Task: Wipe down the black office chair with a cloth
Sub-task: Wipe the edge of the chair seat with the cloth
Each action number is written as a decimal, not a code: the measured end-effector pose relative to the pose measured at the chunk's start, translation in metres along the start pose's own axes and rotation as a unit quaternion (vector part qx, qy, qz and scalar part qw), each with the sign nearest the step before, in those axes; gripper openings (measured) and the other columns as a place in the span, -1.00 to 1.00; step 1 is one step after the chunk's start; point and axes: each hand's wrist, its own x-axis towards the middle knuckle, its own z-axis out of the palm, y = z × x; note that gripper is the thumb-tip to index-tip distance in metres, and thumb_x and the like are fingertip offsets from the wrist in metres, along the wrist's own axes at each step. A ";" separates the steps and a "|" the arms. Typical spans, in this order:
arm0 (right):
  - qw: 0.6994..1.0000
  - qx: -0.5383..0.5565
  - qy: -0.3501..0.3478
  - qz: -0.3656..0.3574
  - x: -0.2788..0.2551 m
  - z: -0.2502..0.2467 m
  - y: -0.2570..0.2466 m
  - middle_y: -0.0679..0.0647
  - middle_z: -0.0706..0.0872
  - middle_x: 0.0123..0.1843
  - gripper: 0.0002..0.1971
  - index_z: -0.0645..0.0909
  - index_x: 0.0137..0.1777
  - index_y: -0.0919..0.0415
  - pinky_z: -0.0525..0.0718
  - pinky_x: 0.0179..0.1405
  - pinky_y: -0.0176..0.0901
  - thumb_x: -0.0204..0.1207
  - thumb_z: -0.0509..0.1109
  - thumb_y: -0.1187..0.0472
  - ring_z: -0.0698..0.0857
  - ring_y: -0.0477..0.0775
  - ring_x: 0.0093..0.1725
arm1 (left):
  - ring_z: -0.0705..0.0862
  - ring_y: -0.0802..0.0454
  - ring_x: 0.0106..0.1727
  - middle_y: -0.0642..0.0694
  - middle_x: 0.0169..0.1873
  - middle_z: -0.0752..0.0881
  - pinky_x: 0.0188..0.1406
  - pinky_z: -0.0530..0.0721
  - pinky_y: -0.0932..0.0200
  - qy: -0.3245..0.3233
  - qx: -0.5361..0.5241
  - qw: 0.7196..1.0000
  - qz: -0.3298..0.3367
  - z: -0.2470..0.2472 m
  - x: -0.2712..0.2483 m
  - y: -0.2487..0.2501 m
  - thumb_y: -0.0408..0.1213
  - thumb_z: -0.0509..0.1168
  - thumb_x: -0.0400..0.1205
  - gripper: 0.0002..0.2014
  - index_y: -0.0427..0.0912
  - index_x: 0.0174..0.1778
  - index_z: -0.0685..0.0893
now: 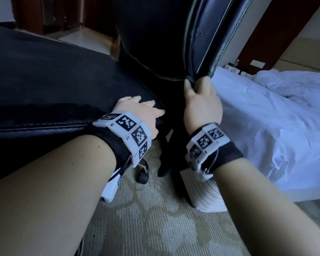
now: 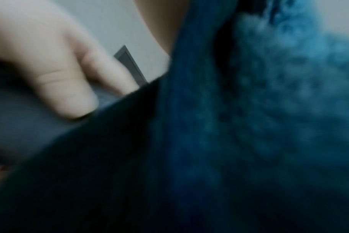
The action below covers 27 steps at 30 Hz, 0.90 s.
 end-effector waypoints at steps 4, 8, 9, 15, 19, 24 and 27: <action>0.997 -0.055 -0.012 -0.054 -0.002 -0.002 -0.007 0.26 0.30 0.40 -0.58 0.30 0.50 0.24 0.30 -0.06 -0.03 0.65 0.00 0.35 0.32 0.26 0.35 | -0.02 -0.03 0.65 0.15 0.63 0.02 0.55 -0.01 0.04 -0.007 0.008 1.000 0.001 -0.001 0.000 0.000 0.13 0.05 0.64 -0.45 0.36 0.56 0.04; 0.993 -0.069 -0.073 -0.058 -0.024 0.012 -0.012 0.24 0.26 0.39 -0.54 0.22 0.55 0.21 0.30 -0.08 -0.07 0.64 0.00 0.34 0.31 0.26 0.33 | -0.04 0.01 0.65 0.18 0.63 0.01 0.56 -0.04 0.07 -0.009 -0.002 1.000 0.000 0.001 0.000 -0.003 0.14 0.05 0.64 -0.44 0.37 0.55 0.04; 0.993 -0.067 -0.083 -0.059 -0.027 0.012 -0.012 0.23 0.26 0.38 -0.54 0.21 0.55 0.19 0.30 -0.09 -0.08 0.64 0.02 0.33 0.32 0.25 0.32 | -0.04 0.01 0.65 0.18 0.63 0.01 0.56 -0.05 0.07 -0.008 -0.006 1.000 -0.001 0.002 0.000 -0.004 0.15 0.06 0.63 -0.44 0.38 0.55 0.04; 0.999 -0.024 -0.012 -0.031 -0.008 -0.014 0.000 0.25 0.29 0.40 -0.54 0.19 0.57 0.13 0.43 0.08 0.05 0.68 0.03 0.30 0.34 0.26 0.33 | -0.02 0.01 0.65 0.18 0.63 0.03 0.56 -0.04 0.06 -0.010 -0.013 1.000 0.002 0.002 -0.004 -0.004 0.14 0.08 0.62 -0.44 0.40 0.54 0.07; 0.991 -0.053 -0.097 -0.069 -0.034 0.009 -0.004 0.23 0.25 0.41 -0.56 0.20 0.55 0.14 0.42 0.09 0.02 0.67 0.00 0.29 0.30 0.26 0.34 | -0.05 0.04 0.65 0.19 0.63 0.00 0.56 -0.05 0.07 -0.030 -0.009 1.000 -0.005 -0.004 -0.005 -0.003 0.16 0.08 0.63 -0.43 0.38 0.55 0.05; 0.985 0.004 -0.166 -0.050 -0.060 0.033 0.003 0.19 0.24 0.39 -0.53 0.14 0.58 0.05 0.45 0.12 0.01 0.68 0.03 0.26 0.30 0.25 0.33 | -0.06 0.07 0.65 0.20 0.63 -0.01 0.56 -0.06 0.09 -0.043 -0.004 0.999 -0.006 -0.005 -0.005 -0.004 0.18 0.05 0.64 -0.43 0.35 0.57 0.03; 0.991 0.090 -0.099 -0.012 -0.057 0.021 0.010 0.16 0.36 0.30 -0.61 0.31 0.47 0.01 0.43 0.06 0.00 0.66 0.07 0.23 0.38 0.23 0.24 | -0.04 0.06 0.65 0.19 0.63 0.00 0.56 -0.04 0.08 -0.040 0.003 0.999 -0.005 -0.004 -0.004 -0.003 0.18 0.06 0.63 -0.42 0.34 0.57 0.03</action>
